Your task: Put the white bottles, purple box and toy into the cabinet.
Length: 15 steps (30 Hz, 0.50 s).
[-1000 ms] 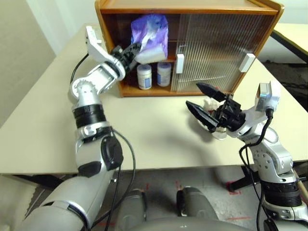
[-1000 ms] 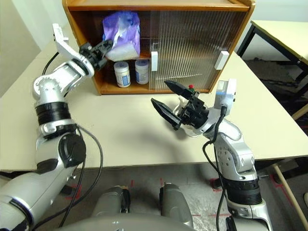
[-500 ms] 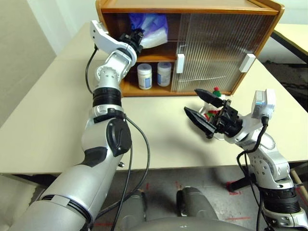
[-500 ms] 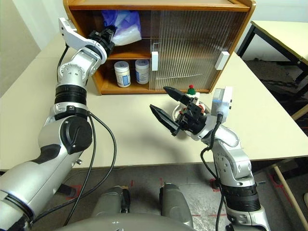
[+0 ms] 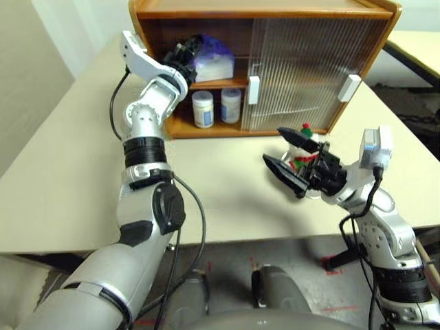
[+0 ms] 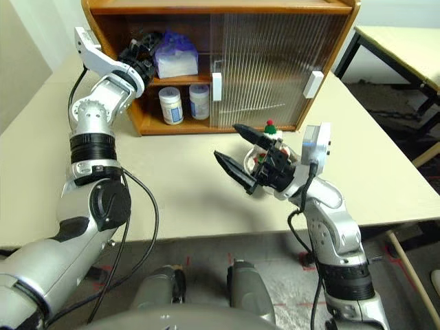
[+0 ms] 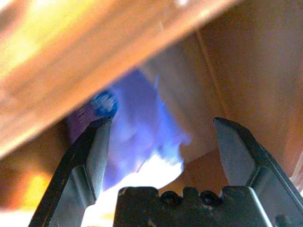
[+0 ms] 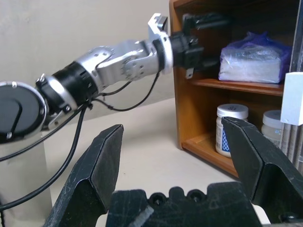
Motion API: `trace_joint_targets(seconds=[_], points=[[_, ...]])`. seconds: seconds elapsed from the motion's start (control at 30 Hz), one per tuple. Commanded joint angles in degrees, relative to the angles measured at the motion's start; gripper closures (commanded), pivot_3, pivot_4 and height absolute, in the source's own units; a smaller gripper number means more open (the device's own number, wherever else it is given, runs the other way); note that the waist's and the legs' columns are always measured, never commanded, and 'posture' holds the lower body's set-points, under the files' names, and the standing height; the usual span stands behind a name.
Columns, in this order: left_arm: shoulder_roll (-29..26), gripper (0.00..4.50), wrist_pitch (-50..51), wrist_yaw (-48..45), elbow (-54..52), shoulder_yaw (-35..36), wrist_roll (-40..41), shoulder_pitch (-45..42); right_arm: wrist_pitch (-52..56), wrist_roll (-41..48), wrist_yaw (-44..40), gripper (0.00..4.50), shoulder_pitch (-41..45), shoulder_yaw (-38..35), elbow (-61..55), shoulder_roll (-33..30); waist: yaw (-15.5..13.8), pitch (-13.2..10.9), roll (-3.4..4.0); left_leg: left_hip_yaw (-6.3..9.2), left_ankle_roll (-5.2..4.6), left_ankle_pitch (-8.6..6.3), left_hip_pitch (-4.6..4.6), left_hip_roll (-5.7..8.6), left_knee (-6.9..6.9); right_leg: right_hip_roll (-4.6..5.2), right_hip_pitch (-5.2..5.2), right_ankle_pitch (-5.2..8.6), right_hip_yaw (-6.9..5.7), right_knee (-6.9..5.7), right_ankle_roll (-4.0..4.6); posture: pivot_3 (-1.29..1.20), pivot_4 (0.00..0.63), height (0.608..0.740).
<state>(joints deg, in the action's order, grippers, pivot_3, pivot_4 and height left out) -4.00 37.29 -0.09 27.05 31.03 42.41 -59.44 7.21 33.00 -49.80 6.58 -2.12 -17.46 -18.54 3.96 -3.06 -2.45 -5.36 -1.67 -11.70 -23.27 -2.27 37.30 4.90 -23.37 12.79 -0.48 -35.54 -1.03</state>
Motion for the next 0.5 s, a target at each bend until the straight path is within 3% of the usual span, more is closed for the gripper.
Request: trace_joint_targets(seconds=[0.03,0.17,0.33,0.5], points=[[-1.8,0.02,8.3,-1.4,-7.8,-3.7,2.1,4.0,0.0,0.2,-0.6,0.0,0.4,0.2,0.8,-0.7,-0.1,0.0,0.0,-0.01,0.01,0.0,-0.02,0.0,0.0,-0.02,0.0,0.01,-0.01,0.0,0.01,-0.06,0.0,0.74],[-4.5,0.02,12.2,-4.7,-12.8,-6.4,2.3,8.7,0.1,0.3,-0.8,0.0,0.3,0.3,0.8,-1.1,-0.1,0.0,-0.01,-0.01,0.01,0.01,0.0,0.0,0.03,-0.02,0.01,0.02,0.0,-0.03,0.02,-0.06,0.0,0.74],[-8.3,1.66,13.4,-11.6,-14.9,-12.8,0.5,11.4,0.2,0.4,-0.9,0.0,0.3,0.5,0.8,-1.4,-0.3,0.0,-0.01,-0.03,0.03,0.01,0.03,0.0,0.05,-0.02,0.04,-0.02,-0.01,-0.05,0.08,-0.06,0.0,0.74],[-10.4,3.58,9.9,-18.6,-13.0,-19.0,-3.7,10.1,0.4,0.3,-1.0,0.0,0.1,0.8,0.4,-1.7,-0.3,0.0,0.0,-0.02,0.04,0.01,0.02,0.01,0.05,0.02,0.04,-0.01,-0.02,-0.02,0.17,-0.07,0.0,0.74]])
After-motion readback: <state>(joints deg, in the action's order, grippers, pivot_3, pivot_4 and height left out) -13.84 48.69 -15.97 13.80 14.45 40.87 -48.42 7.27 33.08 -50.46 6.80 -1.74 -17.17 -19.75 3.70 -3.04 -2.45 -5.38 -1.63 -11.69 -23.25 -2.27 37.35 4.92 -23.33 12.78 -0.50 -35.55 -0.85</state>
